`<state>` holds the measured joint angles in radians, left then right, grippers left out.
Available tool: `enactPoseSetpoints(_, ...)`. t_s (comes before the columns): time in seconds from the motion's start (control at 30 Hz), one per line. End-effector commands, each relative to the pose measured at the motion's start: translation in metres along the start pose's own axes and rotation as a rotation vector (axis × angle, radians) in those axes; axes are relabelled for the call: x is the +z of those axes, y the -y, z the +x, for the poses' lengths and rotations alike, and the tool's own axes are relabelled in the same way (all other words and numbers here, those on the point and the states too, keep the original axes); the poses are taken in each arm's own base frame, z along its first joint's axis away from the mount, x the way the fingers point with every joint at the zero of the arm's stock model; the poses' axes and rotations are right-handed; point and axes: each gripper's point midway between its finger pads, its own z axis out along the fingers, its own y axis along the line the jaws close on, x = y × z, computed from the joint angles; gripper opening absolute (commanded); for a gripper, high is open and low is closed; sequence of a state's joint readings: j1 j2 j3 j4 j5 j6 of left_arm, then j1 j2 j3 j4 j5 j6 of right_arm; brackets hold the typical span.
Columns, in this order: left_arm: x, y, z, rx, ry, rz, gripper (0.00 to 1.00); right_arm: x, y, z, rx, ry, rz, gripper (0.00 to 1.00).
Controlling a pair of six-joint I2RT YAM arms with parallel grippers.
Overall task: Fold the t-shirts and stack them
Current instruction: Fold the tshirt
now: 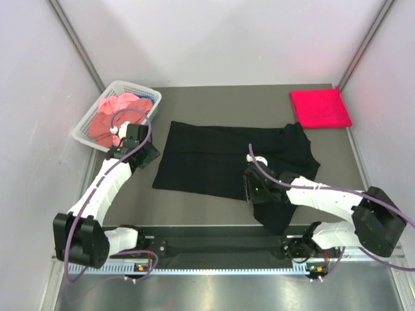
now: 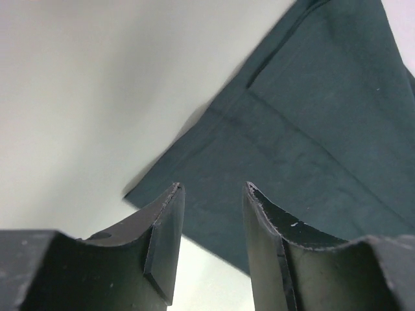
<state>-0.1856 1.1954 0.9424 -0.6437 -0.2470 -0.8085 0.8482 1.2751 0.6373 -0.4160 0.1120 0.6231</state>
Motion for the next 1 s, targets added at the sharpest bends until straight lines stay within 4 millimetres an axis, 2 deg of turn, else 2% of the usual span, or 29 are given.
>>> enactPoseSetpoints(0.0,0.018,0.024,-0.004,-0.011,-0.004,0.086,0.46,-0.029,-0.006,-0.042,0.044,0.111,0.038,0.39)
enactPoseSetpoints(0.03,0.024,0.024,0.004,-0.026,-0.027,0.087,0.46,-0.033,-0.005,-0.059,0.058,0.149,0.054,0.4)
enactPoseSetpoints(0.07,0.035,0.022,0.019,-0.031,-0.069,0.091,0.46,-0.033,0.007,-0.073,0.096,0.168,0.081,0.41)
enactPoseSetpoints(0.13,0.044,0.018,0.033,-0.044,-0.108,0.095,0.45,-0.034,0.016,-0.097,0.138,0.192,0.105,0.4)
enactPoseSetpoints(0.17,0.053,0.011,0.046,-0.038,-0.139,0.08,0.45,-0.034,0.034,-0.111,0.194,0.211,0.14,0.39)
enactPoseSetpoints(0.2,0.056,0.008,0.053,-0.038,-0.161,0.072,0.44,-0.034,0.043,-0.119,0.224,0.225,0.157,0.39)
enactPoseSetpoints(0.23,0.06,0.005,0.058,-0.038,-0.171,0.056,0.42,-0.033,0.051,-0.13,0.252,0.234,0.173,0.38)
enactPoseSetpoints(0.27,0.067,-0.004,0.067,-0.034,-0.195,0.022,0.38,-0.035,0.071,-0.14,0.321,0.249,0.208,0.37)
enactPoseSetpoints(0.33,0.073,-0.012,0.073,-0.04,-0.207,-0.011,0.33,-0.038,0.09,-0.158,0.396,0.282,0.252,0.37)
enactPoseSetpoints(0.37,0.076,-0.018,0.08,-0.037,-0.224,-0.031,0.33,-0.04,0.112,-0.162,0.494,0.286,0.299,0.38)
enactPoseSetpoints(0.43,0.079,-0.026,0.086,-0.056,-0.232,-0.066,0.33,-0.044,0.135,-0.171,0.605,0.298,0.348,0.38)
enactPoseSetpoints(0.47,0.08,-0.034,0.093,-0.061,-0.241,-0.089,0.34,-0.046,0.155,-0.172,0.708,0.302,0.379,0.38)
enactPoseSetpoints(0.53,0.081,-0.047,0.1,-0.082,-0.243,-0.141,0.35,-0.045,0.17,-0.178,0.808,0.299,0.4,0.38)
enactPoseSetpoints(0.57,0.081,-0.056,0.104,-0.086,-0.249,-0.173,0.36,-0.047,0.184,-0.18,0.854,0.306,0.425,0.38)
enactPoseSetpoints(0.67,0.079,-0.083,0.111,-0.091,-0.25,-0.29,0.37,-0.045,0.207,-0.183,0.933,0.305,0.467,0.38)
enactPoseSetpoints(0.77,0.072,-0.107,0.111,-0.095,-0.235,-0.385,0.36,-0.041,0.227,-0.176,1.005,0.273,0.514,0.38)
enactPoseSetpoints(0.87,0.062,-0.119,0.107,-0.131,-0.2,-0.422,0.35,-0.04,0.239,-0.16,1.071,0.222,0.57,0.37)
enactPoseSetpoints(0.9,0.059,-0.12,0.105,-0.147,-0.184,-0.425,0.35,-0.043,0.25,-0.154,1.11,0.218,0.59,0.37)
enactPoseSetpoints(0.97,0.049,-0.119,0.097,-0.173,-0.142,-0.411,0.35,-0.04,0.25,-0.151,1.118,0.209,0.578,0.37)
